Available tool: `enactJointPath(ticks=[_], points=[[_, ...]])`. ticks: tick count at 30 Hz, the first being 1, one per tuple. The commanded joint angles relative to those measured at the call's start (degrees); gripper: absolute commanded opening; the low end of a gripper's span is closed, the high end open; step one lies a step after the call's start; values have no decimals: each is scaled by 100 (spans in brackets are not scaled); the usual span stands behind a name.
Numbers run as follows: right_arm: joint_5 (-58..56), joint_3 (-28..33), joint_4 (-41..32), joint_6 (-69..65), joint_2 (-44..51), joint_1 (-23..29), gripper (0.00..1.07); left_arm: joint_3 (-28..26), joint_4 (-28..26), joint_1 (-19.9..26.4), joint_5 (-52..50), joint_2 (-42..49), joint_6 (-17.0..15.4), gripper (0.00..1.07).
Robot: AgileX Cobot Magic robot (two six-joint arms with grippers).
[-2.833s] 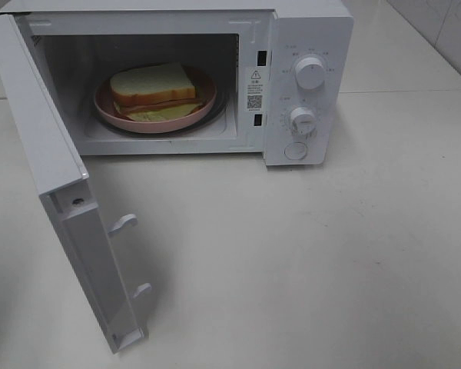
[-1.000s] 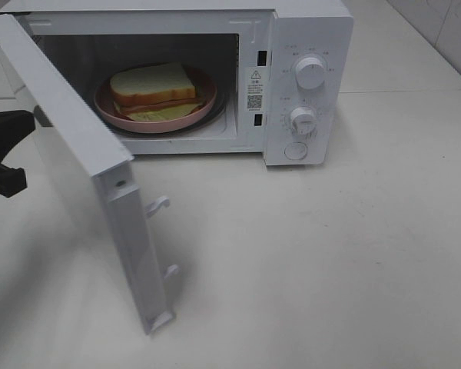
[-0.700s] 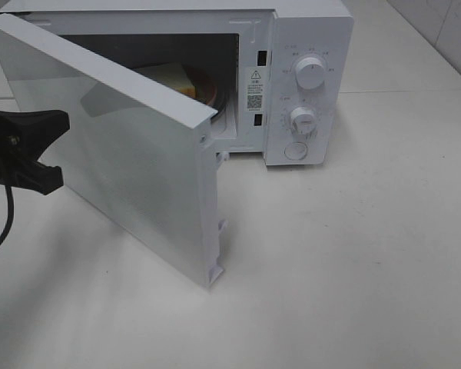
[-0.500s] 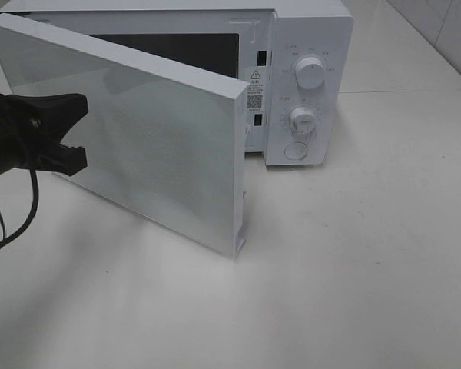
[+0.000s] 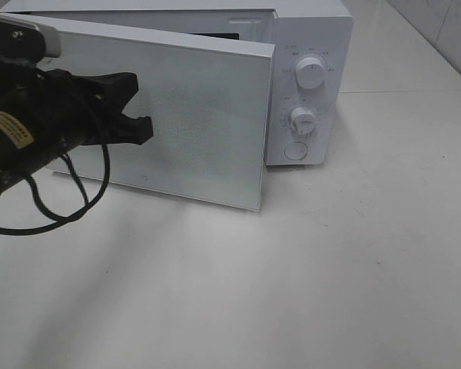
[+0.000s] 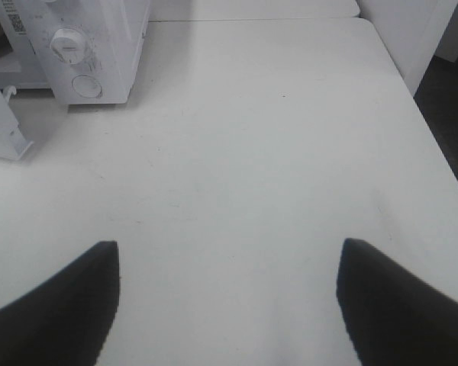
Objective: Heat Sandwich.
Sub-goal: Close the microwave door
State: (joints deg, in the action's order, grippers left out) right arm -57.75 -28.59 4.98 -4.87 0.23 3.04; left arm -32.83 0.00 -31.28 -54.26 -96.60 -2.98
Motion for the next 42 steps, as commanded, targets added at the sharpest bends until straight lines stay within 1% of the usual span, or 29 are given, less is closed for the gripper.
enactJointPath(ticks=[1,2,4,5,6,8,9,10,13,14,15,18,19,22,24,25,27,28,31,33,36,38,42], points=[[74,6,17,52,155,-34,75,-206,-378,-206,74,-103,195,0],[74,6,17,52,155,-34,75,-361,-699,-390,97,-223,384,0],[74,6,17,52,155,-34,75,-504,-1003,-561,97,-332,590,0],[74,6,17,52,155,-34,75,-653,-1358,-710,103,-441,779,0],[74,6,17,52,155,-34,75,-653,-1358,-710,103,-441,779,0],[74,6,17,52,155,-34,75,-814,-1627,-831,109,-567,963,0],[74,6,17,52,155,-34,75,-1008,-1856,-951,149,-682,1117,0],[74,6,17,52,155,-34,75,-1008,-1856,-951,149,-682,1117,0],[74,6,17,52,155,-34,75,-1312,-2200,-1071,327,-854,1364,0],[74,6,17,52,155,-34,75,-1513,-2361,-1134,407,-968,1564,0],[74,6,17,52,155,-34,75,-1513,-2361,-1134,407,-968,1564,0],[74,6,17,52,155,-34,75,-1793,-2550,-1192,407,-1140,1868,0],[74,6,17,52,155,-34,75,-1931,-2676,-1192,430,-1232,1919,0],[74,6,17,52,155,-34,75,-2068,-2796,-1192,493,-1306,1919,0],[74,6,17,52,155,-34,75,-2257,-2991,-1192,556,-1398,1994,0],[74,6,17,52,155,-34,75,-2257,-2991,-1192,556,-1398,1994,0],[74,6,17,52,155,-34,75,-2395,-3100,-1192,596,-1455,2126,0],[74,6,17,52,155,-34,75,-2521,-3203,-1192,642,-1513,2280,0],[74,6,17,52,155,-34,75,-2630,-3237,-1192,728,-1564,2378,0],[74,6,17,52,155,-34,75,-2744,-3266,-1163,728,-1633,2521,0],[74,6,17,52,155,-34,75,-2825,-3306,-1094,733,-1662,2532,0],[74,6,17,52,155,-34,75,-2979,-3415,-968,865,-1719,2532,0],[74,6,17,52,155,-34,75,-3140,-3415,-814,1049,-1742,2532,0]])
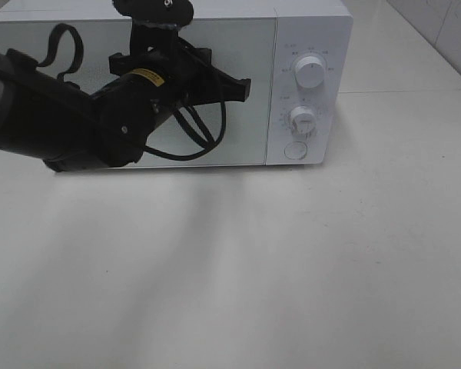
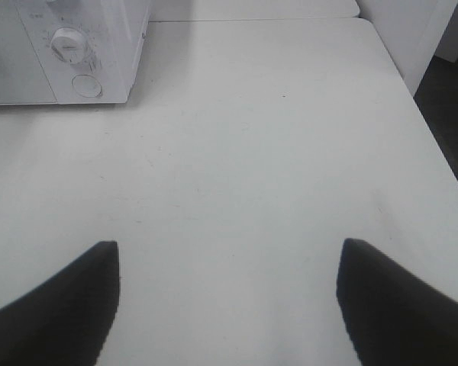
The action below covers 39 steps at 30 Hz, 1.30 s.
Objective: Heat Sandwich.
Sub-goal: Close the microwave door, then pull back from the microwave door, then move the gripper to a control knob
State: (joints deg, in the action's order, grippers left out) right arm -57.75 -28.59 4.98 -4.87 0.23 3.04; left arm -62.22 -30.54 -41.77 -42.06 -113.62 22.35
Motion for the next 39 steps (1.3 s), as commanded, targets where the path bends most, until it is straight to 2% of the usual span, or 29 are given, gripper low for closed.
enactJointPath(ticks=[1,13,20,25,31,32,34,35,36,38,39], points=[[74,6,17,52,155,-34,75,-201,-361,235,-172,-40,0,0],[74,6,17,52,155,-34,75,-195,-350,149,-189,-17,0,0],[74,6,17,52,155,-34,75,-132,-350,63,126,115,0,0],[74,6,17,52,155,-34,75,160,-350,-132,235,390,0,0],[74,6,17,52,155,-34,75,773,-367,-350,510,865,0,0],[74,6,17,52,155,-34,75,842,-372,-372,596,934,0,4],[74,6,17,52,155,-34,75,1008,-372,-424,745,1094,0,21],[74,6,17,52,155,-34,75,1008,-372,-424,745,1094,0,21],[74,6,17,52,155,-34,75,1169,-367,-481,802,1238,0,47],[74,6,17,52,155,-34,75,1301,-367,-521,814,1364,-11,77],[74,6,17,52,155,-34,75,1301,-367,-521,814,1364,-11,77]])
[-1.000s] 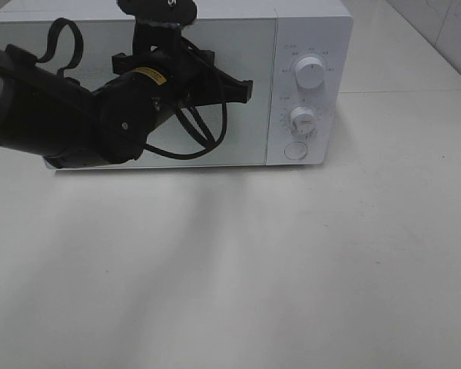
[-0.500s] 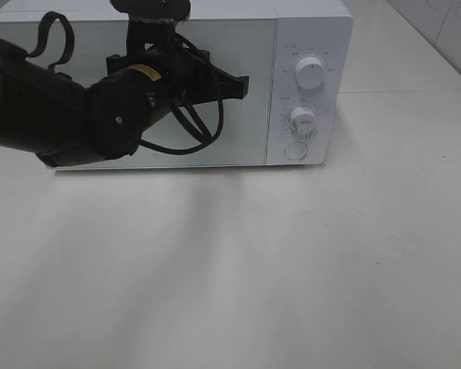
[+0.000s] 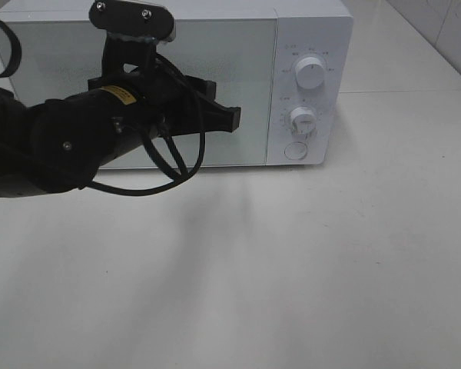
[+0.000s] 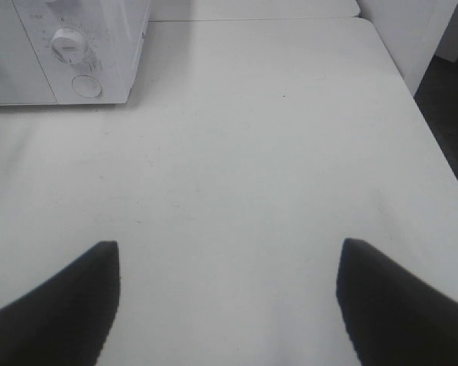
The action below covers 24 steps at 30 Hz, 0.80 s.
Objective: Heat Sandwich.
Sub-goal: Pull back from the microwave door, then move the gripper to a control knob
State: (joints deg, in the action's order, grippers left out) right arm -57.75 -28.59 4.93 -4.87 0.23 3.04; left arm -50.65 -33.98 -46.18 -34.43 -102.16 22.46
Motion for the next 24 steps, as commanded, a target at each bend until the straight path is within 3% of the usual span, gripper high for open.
enactJointPath(ticks=[1,8,9,13,20,24], points=[[74,6,23,52,155,-34,75,235,-11,-86,52,292,-17,101],[74,6,23,52,155,-34,75,596,23,-103,212,378,29,100],[74,6,23,52,155,-34,75,602,17,-92,745,493,241,100],[74,6,23,52,155,-34,75,567,17,23,1541,693,493,100],[74,6,23,52,155,-34,75,567,-29,561,3409,1197,493,100],[74,6,23,52,155,-34,75,567,-11,1134,4658,1558,493,100]])
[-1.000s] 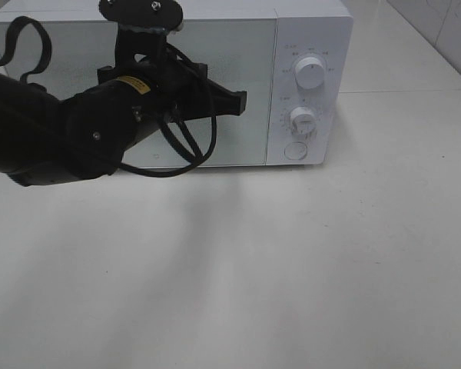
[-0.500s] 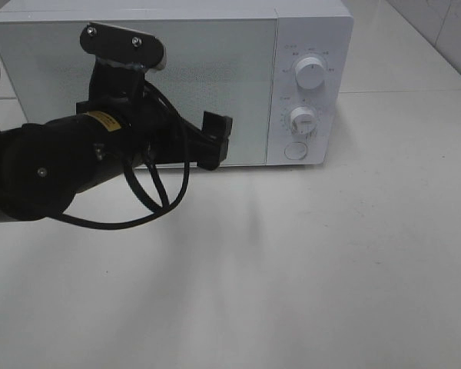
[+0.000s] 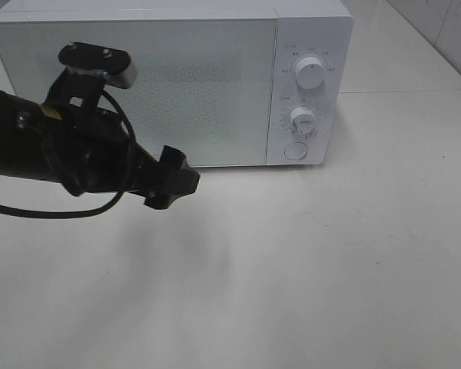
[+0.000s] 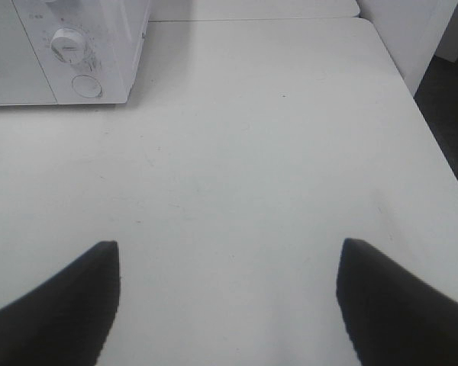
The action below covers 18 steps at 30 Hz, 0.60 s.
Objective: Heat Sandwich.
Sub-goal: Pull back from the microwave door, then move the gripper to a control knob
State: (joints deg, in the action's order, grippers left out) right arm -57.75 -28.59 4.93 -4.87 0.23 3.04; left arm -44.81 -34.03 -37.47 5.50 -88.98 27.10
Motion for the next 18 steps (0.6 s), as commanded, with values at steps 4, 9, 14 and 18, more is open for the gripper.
enactJointPath(ticks=[4,9,14,18], points=[[74,6,23,52,155,-34,75,-17,0,762,1484,596,17,100],[74,6,23,52,155,-34,75,-17,74,1467,2492,1049,-143,100],[74,6,23,52,155,-34,75,-17,378,2286,3346,1536,-424,100],[74,6,23,52,155,-34,75,-11,945,2807,3833,1971,-745,100]])
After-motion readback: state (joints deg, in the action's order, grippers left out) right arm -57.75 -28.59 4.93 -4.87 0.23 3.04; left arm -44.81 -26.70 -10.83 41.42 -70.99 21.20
